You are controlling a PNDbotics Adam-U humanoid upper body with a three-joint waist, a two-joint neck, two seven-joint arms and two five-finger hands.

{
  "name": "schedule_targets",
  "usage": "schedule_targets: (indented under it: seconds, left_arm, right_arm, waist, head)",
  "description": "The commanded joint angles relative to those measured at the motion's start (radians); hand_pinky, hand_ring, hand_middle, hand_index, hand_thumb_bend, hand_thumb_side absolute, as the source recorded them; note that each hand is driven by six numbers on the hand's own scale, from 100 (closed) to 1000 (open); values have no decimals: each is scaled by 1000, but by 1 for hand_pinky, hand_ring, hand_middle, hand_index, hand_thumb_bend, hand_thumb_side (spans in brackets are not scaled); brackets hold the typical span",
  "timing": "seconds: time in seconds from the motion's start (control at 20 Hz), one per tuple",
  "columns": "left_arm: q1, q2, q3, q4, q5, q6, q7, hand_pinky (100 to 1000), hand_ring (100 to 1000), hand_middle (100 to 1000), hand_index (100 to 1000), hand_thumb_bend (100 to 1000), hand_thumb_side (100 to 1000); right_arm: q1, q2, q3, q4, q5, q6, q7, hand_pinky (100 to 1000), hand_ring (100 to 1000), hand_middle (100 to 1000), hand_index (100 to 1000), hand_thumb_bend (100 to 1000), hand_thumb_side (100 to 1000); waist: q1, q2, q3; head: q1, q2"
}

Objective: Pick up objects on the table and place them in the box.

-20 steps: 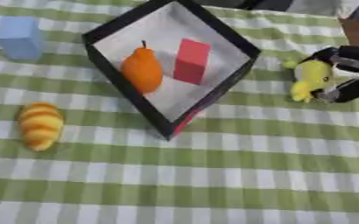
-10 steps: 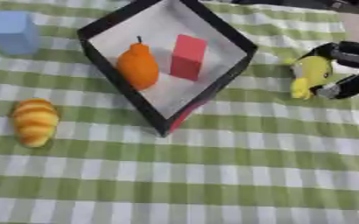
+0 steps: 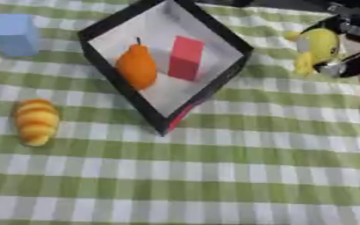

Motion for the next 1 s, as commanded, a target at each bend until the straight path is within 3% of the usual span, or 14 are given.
schedule_targets:
  seconds: [0.05,0.1,0.35,0.4,0.45,1.0]
  left_arm:
    - [-1,28,6,-9,-8,-1,-4,770,751,841,759,358,562]
    - [-1,28,6,-9,-8,-1,-5,770,751,842,759,360,562]
    - [-2,29,3,-8,-9,-2,-9,770,752,842,760,355,561]
    - [-2,29,3,-8,-9,-2,-11,769,750,842,761,354,561]
    - [-1,29,2,-8,-9,-1,-13,766,749,842,761,353,561]
    - [-23,19,-18,-11,-7,0,-46,745,736,840,765,355,551]
  right_arm:
    - [-6,-56,-20,-23,4,8,-12,667,695,664,814,100,172]
    - [-6,-57,-21,-26,-1,10,-14,667,690,661,813,100,196]
    - [-35,-72,-20,-51,-64,10,-24,655,656,640,801,100,144]
    - [-46,-76,-17,-57,-79,12,-29,652,644,632,794,100,270]
    - [-61,-80,-13,-65,-91,12,-36,650,636,625,790,100,138]
    - [-244,-45,74,-108,-136,40,-81,636,570,594,764,100,105]
  waist:
    - [9,-41,-4]
    - [9,-42,-4]
    - [10,-51,-1]
    - [10,-53,1]
    - [11,-56,3]
    - [13,-100,55]
  head:
    - [-1,3]
    - [-1,4]
    - [-6,10]
    - [-8,12]
    - [-11,13]
    - [-76,42]
